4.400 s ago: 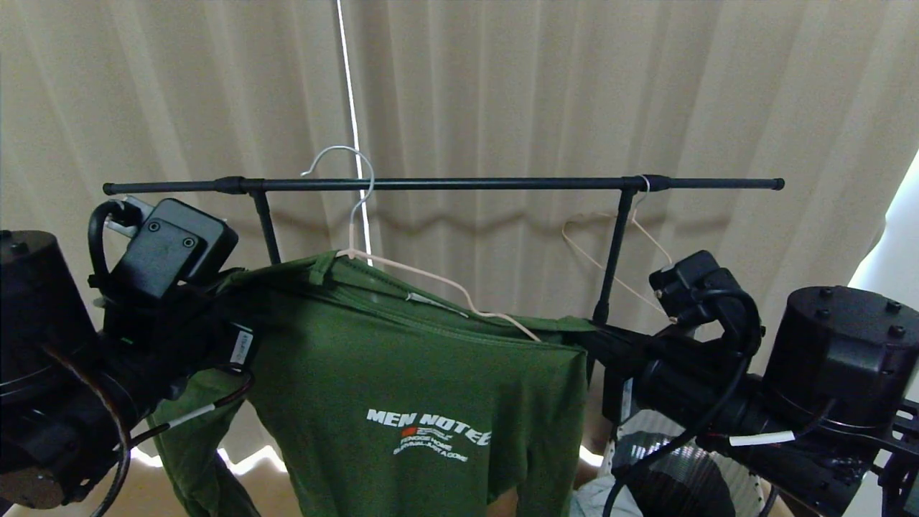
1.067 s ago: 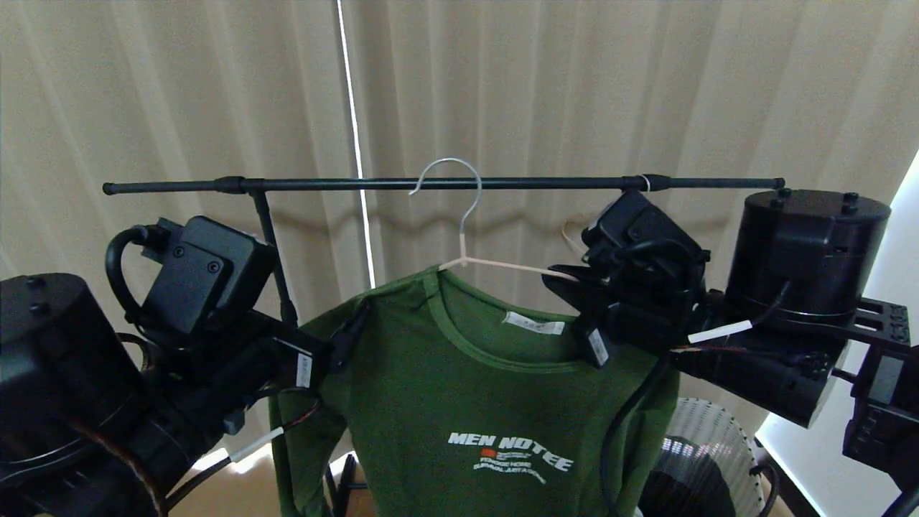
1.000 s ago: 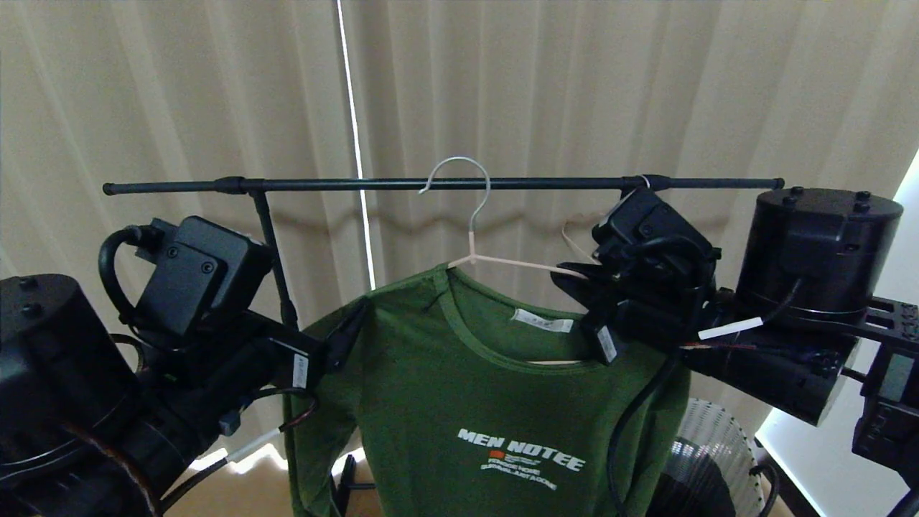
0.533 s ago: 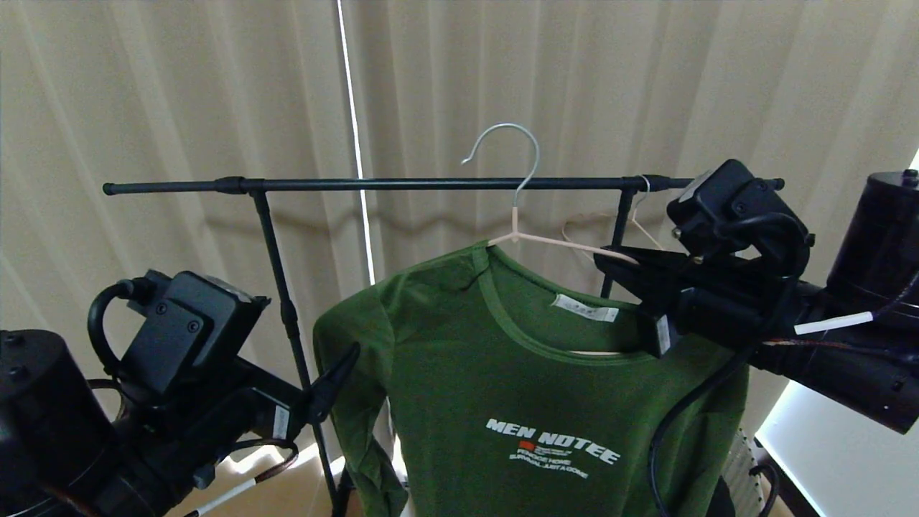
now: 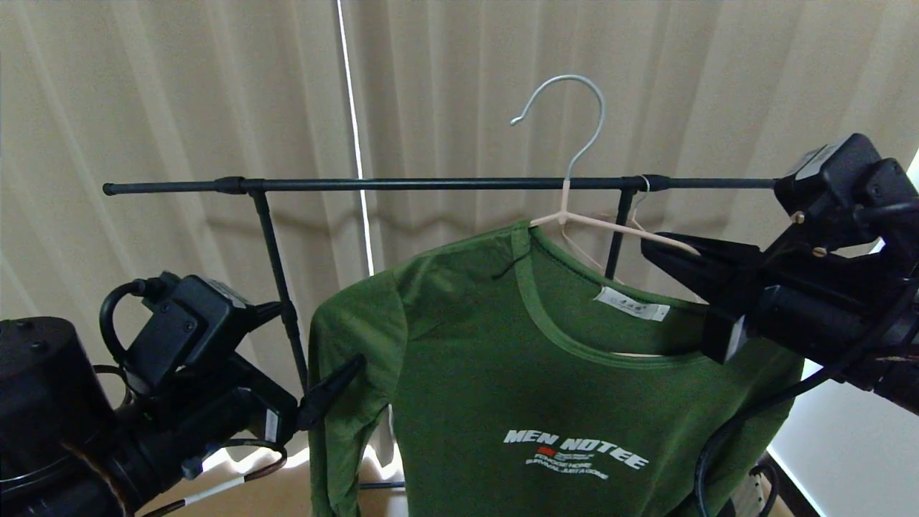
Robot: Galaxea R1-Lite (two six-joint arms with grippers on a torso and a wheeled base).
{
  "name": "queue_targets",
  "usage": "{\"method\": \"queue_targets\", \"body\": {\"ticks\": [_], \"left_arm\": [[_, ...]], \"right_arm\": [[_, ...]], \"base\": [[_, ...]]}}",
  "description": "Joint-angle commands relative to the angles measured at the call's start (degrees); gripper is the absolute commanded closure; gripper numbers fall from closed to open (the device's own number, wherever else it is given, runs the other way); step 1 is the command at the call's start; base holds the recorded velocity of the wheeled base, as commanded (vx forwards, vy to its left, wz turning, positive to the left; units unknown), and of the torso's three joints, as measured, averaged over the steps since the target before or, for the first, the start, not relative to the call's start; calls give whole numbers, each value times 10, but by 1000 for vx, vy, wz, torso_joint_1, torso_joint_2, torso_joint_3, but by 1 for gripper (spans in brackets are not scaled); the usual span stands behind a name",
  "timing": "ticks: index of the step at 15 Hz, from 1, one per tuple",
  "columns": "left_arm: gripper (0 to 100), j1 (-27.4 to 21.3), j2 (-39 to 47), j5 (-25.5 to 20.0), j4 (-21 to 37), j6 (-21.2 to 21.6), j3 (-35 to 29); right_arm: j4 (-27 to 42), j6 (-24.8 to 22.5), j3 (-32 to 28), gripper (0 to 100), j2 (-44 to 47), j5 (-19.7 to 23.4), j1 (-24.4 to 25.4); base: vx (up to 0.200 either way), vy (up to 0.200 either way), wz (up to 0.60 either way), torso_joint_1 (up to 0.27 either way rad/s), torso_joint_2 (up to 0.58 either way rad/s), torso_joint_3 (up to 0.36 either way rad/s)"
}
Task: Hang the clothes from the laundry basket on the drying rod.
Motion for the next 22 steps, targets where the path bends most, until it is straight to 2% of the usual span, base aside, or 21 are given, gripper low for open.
{"method": "queue_targets", "body": {"ticks": [1, 5, 6, 7, 11, 15, 18, 19, 22], "left_arm": [[0, 21, 9, -8, -1, -4, 11], [0, 20, 18, -12, -1, -9, 7], [0, 20, 22, -12, -1, -9, 5], [100, 19, 23, -12, -1, -9, 5], [100, 25, 33, -9, -7, -9, 2], [100, 112, 31, -8, -28, -4, 32], [100, 107, 32, -9, -69, -4, 45], [0, 103, 31, -9, -71, -5, 43], [0, 99, 30, -9, -73, -9, 44]], "right_arm": [[0, 1, 2, 100, -13, 0, 0], [0, 2, 3, 100, -27, 3, 0], [0, 1, 3, 100, -32, 15, 0], [0, 1, 3, 100, -33, 20, 0], [1, 0, 5, 100, -32, 19, -1], [1, 0, 6, 100, -28, 18, -40], [1, 0, 5, 100, -25, 18, -40], [1, 0, 5, 100, -23, 18, -40], [4, -1, 5, 100, -19, 15, -42]], "base": [[0, 0, 0, 0, 0, 0], [0, 0, 0, 0, 0, 0], [0, 0, 0, 0, 0, 0], [0, 0, 0, 0, 0, 0], [0, 0, 0, 0, 0, 0], [0, 0, 0, 0, 0, 0], [0, 0, 0, 0, 0, 0], [0, 0, 0, 0, 0, 0], [0, 0, 0, 0, 0, 0]]}}
